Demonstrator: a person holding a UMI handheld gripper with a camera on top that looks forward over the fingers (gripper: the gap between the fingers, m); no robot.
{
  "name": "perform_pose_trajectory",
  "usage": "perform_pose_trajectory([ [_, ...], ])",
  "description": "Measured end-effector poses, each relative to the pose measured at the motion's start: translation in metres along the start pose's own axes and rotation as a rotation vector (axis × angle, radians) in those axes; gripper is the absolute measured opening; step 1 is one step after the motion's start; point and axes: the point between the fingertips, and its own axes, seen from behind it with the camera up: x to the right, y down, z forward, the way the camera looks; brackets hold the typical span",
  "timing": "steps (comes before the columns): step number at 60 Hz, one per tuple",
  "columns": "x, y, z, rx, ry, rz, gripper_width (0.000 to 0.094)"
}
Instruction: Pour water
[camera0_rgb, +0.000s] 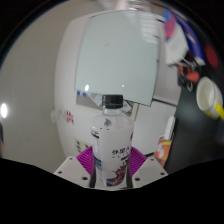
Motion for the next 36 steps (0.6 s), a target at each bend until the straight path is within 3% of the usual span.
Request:
perform_pose_trajectory([
  [16, 0.085, -0.059, 0.000, 0.096, -0.083, 0.723, 0.0397],
  [27, 0.107, -0.066, -0.001, 0.107, -0.084, 0.831, 0.0402],
  [36, 0.093, -0.070, 0.002, 0.059, -0.044, 0.746, 0.0401],
])
